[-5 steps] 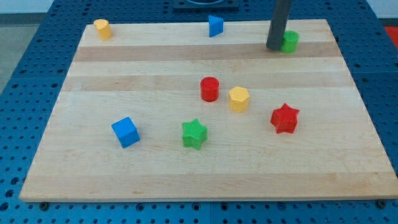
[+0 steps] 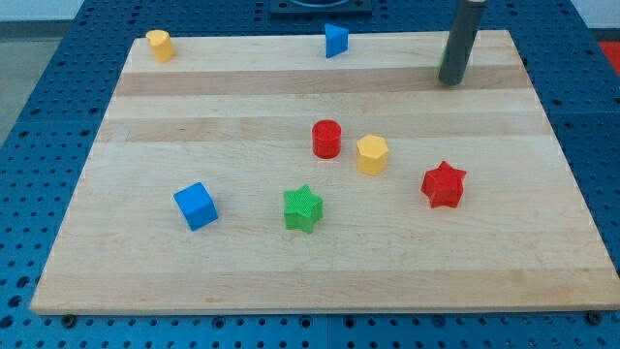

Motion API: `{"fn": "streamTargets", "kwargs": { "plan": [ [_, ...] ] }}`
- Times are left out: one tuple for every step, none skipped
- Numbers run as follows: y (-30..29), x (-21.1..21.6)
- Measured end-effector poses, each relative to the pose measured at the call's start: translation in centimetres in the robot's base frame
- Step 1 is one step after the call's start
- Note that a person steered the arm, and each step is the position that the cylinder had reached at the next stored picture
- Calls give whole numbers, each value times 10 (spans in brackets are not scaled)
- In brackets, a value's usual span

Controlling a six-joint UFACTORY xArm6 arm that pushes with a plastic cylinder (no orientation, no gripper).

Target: Move the green circle to the top right

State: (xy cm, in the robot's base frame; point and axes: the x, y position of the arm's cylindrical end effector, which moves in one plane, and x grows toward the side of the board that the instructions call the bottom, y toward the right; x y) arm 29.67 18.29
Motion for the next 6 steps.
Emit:
{"fn": "streamTargets", "kwargs": {
  "plan": [
    [3, -9],
    [5, -26],
    [5, -34],
    [5, -34],
    [5, -39],
    [8, -49]
  ]
}}
